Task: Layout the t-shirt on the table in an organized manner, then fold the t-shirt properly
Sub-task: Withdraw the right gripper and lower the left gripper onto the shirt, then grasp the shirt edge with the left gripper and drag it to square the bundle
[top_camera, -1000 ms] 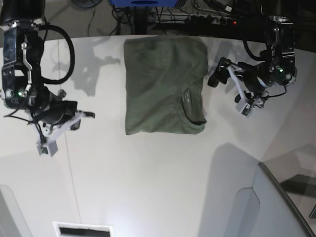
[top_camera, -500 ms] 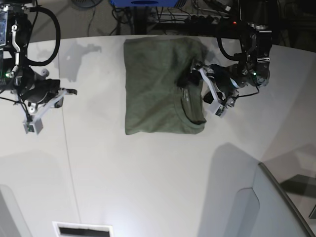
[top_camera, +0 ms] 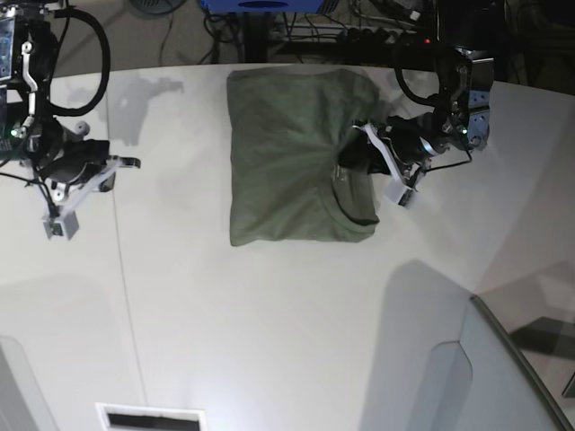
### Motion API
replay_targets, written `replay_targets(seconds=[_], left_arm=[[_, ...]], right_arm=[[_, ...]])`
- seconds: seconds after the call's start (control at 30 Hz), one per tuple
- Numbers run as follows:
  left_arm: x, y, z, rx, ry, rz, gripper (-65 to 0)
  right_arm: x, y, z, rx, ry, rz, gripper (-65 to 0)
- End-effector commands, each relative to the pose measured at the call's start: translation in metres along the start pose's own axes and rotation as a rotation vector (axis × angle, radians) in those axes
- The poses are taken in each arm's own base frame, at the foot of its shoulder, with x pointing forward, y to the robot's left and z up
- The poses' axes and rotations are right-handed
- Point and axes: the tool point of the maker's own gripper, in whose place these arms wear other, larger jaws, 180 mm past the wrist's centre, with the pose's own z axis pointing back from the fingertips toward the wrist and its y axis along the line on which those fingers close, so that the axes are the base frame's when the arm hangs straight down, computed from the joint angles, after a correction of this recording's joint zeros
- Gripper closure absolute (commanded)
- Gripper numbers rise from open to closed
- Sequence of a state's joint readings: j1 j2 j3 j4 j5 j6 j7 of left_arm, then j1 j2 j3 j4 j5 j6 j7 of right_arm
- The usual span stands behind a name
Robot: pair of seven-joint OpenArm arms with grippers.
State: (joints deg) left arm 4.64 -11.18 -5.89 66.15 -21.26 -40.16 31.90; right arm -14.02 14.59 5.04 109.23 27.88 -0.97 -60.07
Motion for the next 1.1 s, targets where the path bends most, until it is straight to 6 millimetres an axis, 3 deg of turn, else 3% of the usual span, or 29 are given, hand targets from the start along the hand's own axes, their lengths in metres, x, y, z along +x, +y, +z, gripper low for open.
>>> replay_targets(seconds=[0.0, 0.03, 0.3, 0.57, 0.73, 0.9, 1.07], left_arm=[[-0.014, 0.003, 0.001, 0.015, 0.068, -0.018, -5.8], [-0.013, 0.003, 0.001, 0.015, 0.067, -0.019, 0.0], [0.019, 0.011, 0.022, 0.045, 0.053, -0.195, 0.0], [0.049, 0.012, 0.024, -0.006, 0.211, -0.571, 0.0], [0.082, 0.005, 0.016, -0.026, 0.300, -0.855, 0.0], [0.081, 0.002, -0.005, -0.009, 0.475, -1.203, 0.0], [0.090, -0.008, -0.034, -0.004, 0.536, -1.377, 0.0]], right_arm=[[0.009, -0.003, 0.005, -0.006, -0.034, 0.010, -5.3], [0.009, -0.003, 0.005, -0.006, -0.032, 0.010, -5.3], [-0.005, -0.012, -0.007, -0.019, 0.012, -0.016, -5.3], [-0.014, -0.019, -0.018, -0.029, 0.004, -0.035, -5.1], [-0.015, -0.023, -0.020, -0.036, 0.008, -0.045, -5.1], [-0.015, -0.023, -0.020, -0.036, 0.008, -0.045, -5.1], [-0.015, -0.022, -0.020, -0.034, 0.008, -0.050, -5.1]])
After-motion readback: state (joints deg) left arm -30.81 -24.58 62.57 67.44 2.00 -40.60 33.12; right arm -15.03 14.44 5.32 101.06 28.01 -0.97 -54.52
